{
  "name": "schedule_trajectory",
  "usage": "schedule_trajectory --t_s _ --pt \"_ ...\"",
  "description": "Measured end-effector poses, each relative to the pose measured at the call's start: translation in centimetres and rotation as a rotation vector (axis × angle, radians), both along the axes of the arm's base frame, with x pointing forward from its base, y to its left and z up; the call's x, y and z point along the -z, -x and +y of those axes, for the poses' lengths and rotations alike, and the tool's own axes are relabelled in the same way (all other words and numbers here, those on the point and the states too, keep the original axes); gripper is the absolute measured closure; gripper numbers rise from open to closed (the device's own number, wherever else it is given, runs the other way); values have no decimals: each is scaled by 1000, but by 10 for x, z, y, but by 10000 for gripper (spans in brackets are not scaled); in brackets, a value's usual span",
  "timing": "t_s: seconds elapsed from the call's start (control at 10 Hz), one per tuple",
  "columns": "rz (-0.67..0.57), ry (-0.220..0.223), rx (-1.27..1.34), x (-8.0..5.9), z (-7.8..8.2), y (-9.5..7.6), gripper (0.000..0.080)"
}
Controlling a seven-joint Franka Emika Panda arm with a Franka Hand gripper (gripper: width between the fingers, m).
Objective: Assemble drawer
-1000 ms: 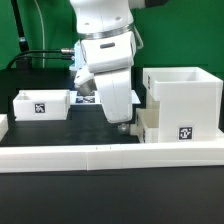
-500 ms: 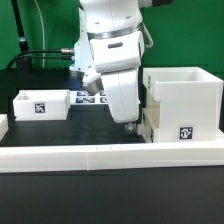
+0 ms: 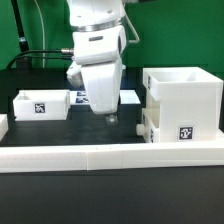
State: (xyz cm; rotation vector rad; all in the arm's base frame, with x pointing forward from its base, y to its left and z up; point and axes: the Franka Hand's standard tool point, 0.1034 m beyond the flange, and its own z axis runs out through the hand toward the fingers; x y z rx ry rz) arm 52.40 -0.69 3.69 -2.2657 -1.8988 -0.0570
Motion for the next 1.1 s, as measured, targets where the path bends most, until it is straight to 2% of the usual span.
schedule_trajectory --t_s 0.2,0.3,0.4,0.8,1.0,1.1 --pt "8 15 30 -7 -11 21 151" --pt "2 21 40 -17 -15 21 151" --pt "-15 28 44 -21 -19 22 151" --pt "-7 29 64 -19 -22 24 151" --pt "-29 51 115 -29 -51 39 151" --pt "-24 64 244 -33 -59 52 151"
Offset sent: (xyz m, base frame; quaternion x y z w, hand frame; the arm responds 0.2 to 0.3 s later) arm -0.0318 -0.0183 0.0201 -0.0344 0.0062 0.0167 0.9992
